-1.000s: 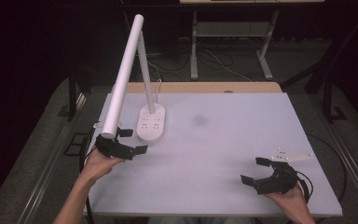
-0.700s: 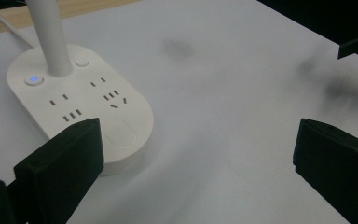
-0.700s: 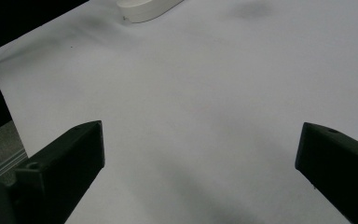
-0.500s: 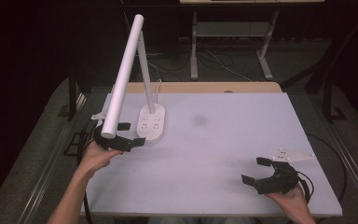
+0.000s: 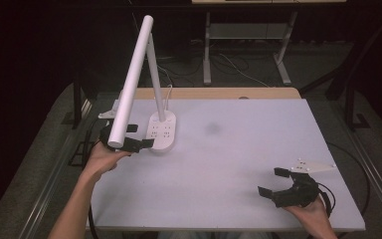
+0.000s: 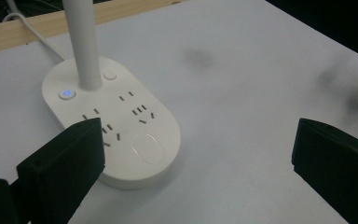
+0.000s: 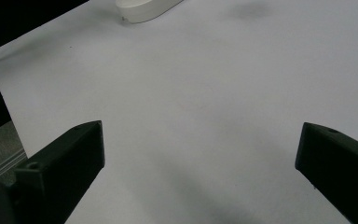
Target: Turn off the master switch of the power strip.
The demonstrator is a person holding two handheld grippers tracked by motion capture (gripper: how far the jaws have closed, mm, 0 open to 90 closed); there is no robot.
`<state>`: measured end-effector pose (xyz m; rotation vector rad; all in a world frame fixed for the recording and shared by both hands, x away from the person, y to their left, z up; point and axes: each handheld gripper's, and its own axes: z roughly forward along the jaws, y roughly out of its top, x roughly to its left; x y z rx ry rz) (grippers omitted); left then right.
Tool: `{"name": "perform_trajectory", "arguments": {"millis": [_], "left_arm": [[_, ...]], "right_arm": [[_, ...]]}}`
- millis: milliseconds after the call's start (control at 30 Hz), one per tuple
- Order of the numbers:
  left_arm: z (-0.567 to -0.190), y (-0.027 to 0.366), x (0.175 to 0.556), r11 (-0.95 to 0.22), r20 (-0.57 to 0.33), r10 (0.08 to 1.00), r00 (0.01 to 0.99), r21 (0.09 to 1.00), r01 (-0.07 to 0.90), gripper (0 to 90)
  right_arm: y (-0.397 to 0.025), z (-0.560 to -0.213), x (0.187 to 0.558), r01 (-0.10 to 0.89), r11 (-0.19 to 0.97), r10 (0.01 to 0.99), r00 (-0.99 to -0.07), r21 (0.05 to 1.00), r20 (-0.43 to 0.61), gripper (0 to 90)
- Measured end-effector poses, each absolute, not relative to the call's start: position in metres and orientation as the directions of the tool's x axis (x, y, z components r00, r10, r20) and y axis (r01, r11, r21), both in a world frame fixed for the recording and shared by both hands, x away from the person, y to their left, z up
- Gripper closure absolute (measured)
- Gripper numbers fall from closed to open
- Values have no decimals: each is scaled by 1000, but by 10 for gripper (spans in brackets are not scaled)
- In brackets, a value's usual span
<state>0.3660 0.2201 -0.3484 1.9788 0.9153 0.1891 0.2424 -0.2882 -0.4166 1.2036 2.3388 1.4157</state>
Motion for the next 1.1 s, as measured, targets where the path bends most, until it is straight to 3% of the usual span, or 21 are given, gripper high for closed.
{"name": "perform_trajectory", "arguments": {"millis": [1100], "left_arm": [[-342,228,418,-247,-224,737,638,789,562,25]], "right_arm": [[-292,-415,242,550,221,705,-661,805,258,5]]}}
